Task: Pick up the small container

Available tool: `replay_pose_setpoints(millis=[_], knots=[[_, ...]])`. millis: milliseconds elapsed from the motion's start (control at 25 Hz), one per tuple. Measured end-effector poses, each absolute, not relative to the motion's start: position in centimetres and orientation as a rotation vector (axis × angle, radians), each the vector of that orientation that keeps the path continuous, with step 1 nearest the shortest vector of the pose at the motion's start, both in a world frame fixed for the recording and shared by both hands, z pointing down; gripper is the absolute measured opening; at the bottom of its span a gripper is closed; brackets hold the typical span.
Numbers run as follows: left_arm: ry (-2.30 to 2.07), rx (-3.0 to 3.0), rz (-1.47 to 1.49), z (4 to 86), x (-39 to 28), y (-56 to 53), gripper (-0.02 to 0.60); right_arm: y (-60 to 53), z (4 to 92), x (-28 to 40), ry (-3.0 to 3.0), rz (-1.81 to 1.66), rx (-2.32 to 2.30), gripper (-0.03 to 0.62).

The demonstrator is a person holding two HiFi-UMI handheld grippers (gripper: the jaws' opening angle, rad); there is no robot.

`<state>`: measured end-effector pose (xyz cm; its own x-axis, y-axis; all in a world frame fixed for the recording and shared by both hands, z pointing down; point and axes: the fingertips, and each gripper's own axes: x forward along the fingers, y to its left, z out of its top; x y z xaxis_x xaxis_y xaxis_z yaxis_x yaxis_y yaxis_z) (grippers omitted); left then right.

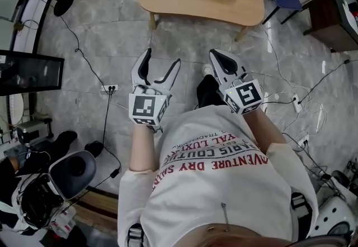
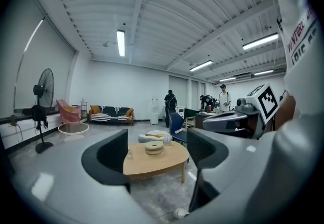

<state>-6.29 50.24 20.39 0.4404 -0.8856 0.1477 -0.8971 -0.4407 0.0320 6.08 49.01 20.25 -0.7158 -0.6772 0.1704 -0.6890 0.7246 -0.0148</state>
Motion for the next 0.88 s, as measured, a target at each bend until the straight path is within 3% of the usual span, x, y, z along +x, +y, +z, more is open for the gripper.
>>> replay_pose_setpoints(millis=[320,560,880], knots=[[-1.703,2.43,0.204,21.5,-3.5,36.9,0.35,34.0,21.3,8.9,-2.808,0.206,0.968,-0.005],[-1.728,2.356,0.068,21.2,-1.0,26.8,0.35,23.9,22.0,11.5,-2.8,0.17,0.892,-0.004],[-1.702,2.33,0.229,25.4,0.7,17.9,0.35,14.9,24.4,13.4,-2.77,0.222,0.899,-0.005]])
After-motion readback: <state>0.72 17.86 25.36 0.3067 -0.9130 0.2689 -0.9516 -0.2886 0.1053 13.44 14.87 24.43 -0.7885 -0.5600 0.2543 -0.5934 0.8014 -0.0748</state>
